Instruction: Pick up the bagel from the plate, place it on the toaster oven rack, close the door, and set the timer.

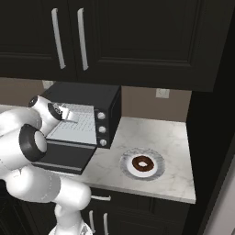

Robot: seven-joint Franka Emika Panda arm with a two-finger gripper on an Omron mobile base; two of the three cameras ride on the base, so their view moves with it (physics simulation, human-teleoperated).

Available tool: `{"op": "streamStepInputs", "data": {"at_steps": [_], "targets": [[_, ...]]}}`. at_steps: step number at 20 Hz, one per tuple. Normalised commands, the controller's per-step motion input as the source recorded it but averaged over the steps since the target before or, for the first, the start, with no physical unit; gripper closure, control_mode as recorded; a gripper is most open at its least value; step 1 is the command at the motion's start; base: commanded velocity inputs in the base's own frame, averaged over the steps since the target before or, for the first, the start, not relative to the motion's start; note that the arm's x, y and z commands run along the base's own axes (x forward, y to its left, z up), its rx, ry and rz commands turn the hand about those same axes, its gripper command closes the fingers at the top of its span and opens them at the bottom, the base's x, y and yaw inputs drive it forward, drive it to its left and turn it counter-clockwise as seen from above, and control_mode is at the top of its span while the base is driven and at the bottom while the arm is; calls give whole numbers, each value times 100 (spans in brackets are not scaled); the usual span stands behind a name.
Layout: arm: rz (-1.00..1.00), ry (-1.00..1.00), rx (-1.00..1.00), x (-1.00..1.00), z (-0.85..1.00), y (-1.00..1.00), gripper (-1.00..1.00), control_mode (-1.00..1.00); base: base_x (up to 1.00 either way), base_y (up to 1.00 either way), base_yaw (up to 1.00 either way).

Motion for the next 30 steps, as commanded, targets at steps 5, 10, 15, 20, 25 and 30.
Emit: {"op": "streamStepInputs", "data": {"at_steps": [5,10,15,20,25,30], "targets": [[0,0,0,20,-21,0,-100,-100,0,0,0],[0,0,0,8,-26,0,-100,-100,0,0,0],[0,0,0,1,-20,0,-100,-100,0,0,0],[0,0,0,0,-17,0,-100,-100,0,0,0],[0,12,0,-16,-37,0,-100,-100,0,0,0],[0,17,-1,-61,-58,0,-100,-100,0,0,0]]}}
